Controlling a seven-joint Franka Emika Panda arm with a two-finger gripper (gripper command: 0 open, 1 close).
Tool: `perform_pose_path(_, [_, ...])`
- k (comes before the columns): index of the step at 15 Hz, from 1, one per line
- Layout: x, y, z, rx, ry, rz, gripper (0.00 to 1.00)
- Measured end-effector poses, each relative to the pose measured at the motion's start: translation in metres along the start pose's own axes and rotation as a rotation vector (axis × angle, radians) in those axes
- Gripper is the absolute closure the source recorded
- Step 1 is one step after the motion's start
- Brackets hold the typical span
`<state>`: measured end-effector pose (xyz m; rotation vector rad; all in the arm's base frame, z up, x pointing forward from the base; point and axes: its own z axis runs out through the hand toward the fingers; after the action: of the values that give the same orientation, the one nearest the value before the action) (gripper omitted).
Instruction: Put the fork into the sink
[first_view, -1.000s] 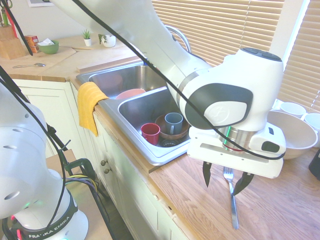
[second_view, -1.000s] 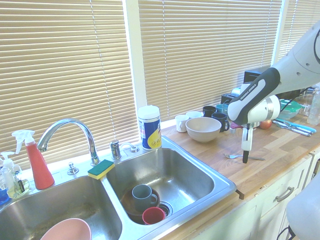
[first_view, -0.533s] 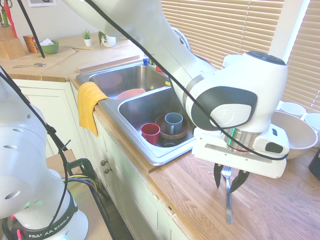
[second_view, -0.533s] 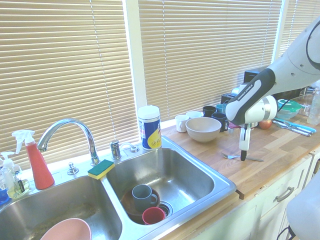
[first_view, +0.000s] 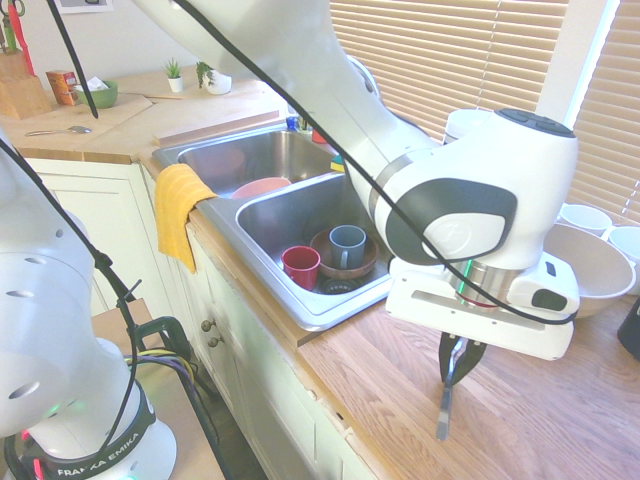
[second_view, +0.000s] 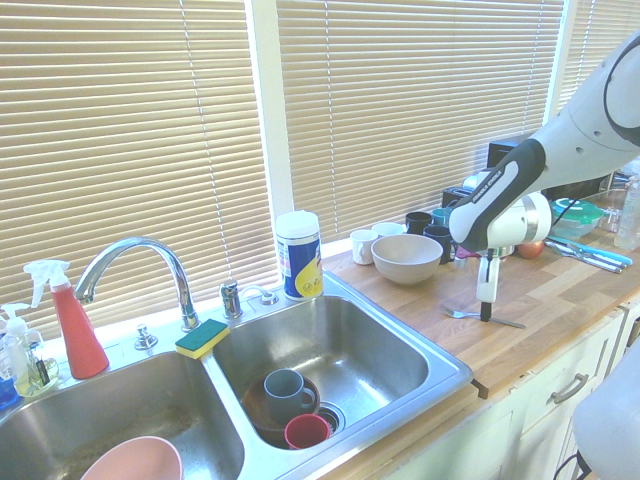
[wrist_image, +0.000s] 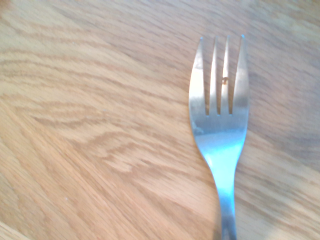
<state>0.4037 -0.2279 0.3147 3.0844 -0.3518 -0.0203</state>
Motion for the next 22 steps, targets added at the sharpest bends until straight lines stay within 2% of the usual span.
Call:
perform_pose_path(5, [0.004,0.001,-0.016,0.026,0.002,0.042,1.00])
perform_pose_path(8, [0.009,-0.015,-0.084,0.040,0.022,0.147,1.00])
perform_pose_path(10, [0.004,-0.044,-0.137,0.039,0.064,0.251,1.00])
perform_pose_path(12, [0.002,-0.084,-0.164,0.032,0.112,0.365,1.00])
perform_pose_path(15, [0.005,-0.163,-0.154,0.025,0.126,0.464,1.00])
perform_pose_path(19, [0.004,-0.281,-0.119,0.035,0.139,0.504,1.00])
perform_pose_path(22, [0.015,-0.350,-0.087,0.044,0.145,0.551,1.00])
